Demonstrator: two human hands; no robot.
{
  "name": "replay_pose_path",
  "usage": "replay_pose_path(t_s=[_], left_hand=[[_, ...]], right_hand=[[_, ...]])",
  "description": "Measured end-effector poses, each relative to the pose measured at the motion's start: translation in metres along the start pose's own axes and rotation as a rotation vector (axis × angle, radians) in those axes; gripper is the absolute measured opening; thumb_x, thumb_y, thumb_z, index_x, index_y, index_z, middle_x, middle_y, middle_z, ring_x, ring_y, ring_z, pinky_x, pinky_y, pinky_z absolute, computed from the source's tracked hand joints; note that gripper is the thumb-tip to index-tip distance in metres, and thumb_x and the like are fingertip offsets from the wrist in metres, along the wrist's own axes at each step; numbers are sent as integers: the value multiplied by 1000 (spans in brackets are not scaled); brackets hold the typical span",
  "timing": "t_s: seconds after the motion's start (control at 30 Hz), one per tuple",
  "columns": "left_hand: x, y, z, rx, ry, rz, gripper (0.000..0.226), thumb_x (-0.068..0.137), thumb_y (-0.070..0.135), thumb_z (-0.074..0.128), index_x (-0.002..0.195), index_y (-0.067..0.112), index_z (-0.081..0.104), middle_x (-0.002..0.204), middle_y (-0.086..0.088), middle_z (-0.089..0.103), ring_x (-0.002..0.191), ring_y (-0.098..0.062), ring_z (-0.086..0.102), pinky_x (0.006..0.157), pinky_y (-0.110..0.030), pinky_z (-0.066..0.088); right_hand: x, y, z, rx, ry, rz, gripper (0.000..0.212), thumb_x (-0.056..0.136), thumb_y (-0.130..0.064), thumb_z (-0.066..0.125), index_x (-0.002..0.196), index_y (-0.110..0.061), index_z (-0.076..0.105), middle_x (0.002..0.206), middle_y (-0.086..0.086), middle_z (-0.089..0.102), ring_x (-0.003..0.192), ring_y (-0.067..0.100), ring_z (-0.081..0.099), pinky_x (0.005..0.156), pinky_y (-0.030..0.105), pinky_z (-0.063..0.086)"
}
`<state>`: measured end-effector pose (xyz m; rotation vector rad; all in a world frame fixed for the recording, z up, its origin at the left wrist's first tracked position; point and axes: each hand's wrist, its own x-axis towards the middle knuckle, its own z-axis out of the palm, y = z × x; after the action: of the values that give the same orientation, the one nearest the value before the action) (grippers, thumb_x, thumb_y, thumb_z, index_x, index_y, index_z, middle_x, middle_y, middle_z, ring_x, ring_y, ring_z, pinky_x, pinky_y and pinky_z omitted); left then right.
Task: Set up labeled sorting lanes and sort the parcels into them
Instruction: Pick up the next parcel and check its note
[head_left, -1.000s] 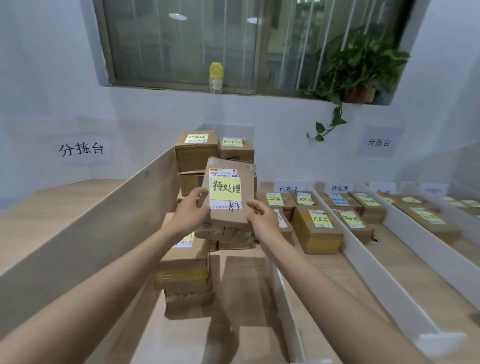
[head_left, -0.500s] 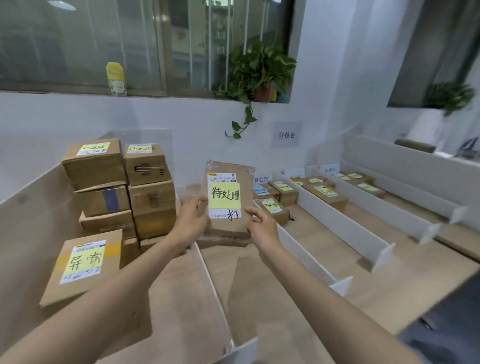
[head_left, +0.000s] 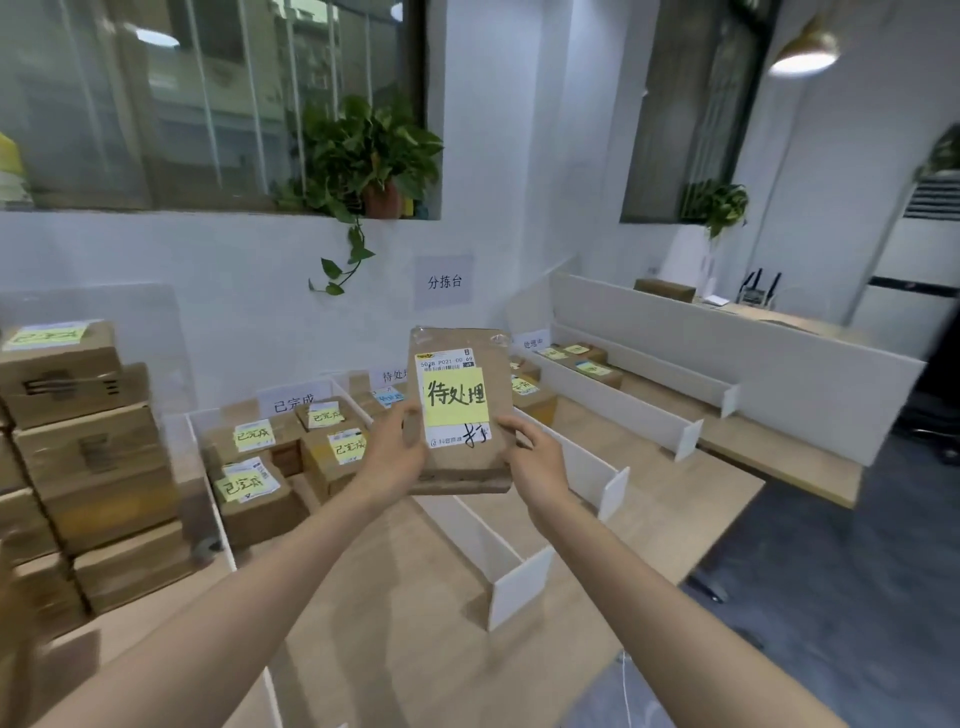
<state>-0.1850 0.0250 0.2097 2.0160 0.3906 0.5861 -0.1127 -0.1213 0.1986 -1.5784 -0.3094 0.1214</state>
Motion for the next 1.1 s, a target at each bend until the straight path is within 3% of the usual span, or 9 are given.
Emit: replay_pose_path(t_s=[0.1,0.2,0.37,0.53,0.7,0.8,0.87,0.93,1.1], left_hand=[[6,14,34,11,-21,14,45,87,-1,44,122,27,44,129,-1,45,96,-14,49,75,-30,45],[13,28,66,19,-48,14,47,89,1,45,129,24,42,130,-3,41,87,-6,45,62,-17,36],[26,49,118,22,-54,78,46,87,3,49,129,22,45,137,-6,42,112,-14,43,68,-14,35],[33,67,163,7,-63,92,46,90,-1,45,132,19,42,136,-6,38,83,-2,45,53,-3,38],[42,76,194,-15,-77,103,46,90,-2,46,131,19,43,137,-6,41,107,-8,43,76,-16,35],[50,74,209,-14,-94,85,44,93,-1,44,132,19,41,127,-1,41,81,1,46,57,-10,39],[58,70,218,-3,-91,69,44,93,0,44,132,20,42,126,-2,40,86,-7,47,53,-7,36],[68,65,226,1,-97,61,44,92,2,44,132,22,41,132,-4,39,101,-14,45,62,-8,36],[109,61,246,-6,-109,70,45,91,4,47,130,24,42,138,-6,39,123,-22,43,99,-36,40]], right_hand=[[8,1,-35,2,17,6,53,82,13,37,111,-19,67,110,-4,64,98,13,61,58,12,45],[19,3,-69,13,49,-18,53,80,14,38,105,-23,66,112,1,65,101,18,61,63,17,47],[37,5,-122,9,84,-57,54,78,17,38,100,-25,64,101,-3,65,102,22,62,83,36,54],[49,0,-167,-26,103,-66,52,80,17,38,114,-13,65,105,1,63,93,17,58,61,11,46],[66,8,-194,-16,114,-40,51,81,17,39,111,-17,64,102,-3,62,97,17,58,70,20,49],[77,16,-203,4,104,-22,50,81,17,41,107,-20,62,104,0,63,101,21,60,79,31,52],[87,23,-207,6,104,-12,50,82,16,41,106,-22,63,109,3,64,105,23,60,77,31,52],[99,29,-211,-3,106,-5,51,81,15,40,105,-24,63,114,5,64,109,24,59,73,26,50],[141,31,-218,-28,100,-14,50,83,14,38,109,-22,62,119,6,61,97,18,59,60,13,45]])
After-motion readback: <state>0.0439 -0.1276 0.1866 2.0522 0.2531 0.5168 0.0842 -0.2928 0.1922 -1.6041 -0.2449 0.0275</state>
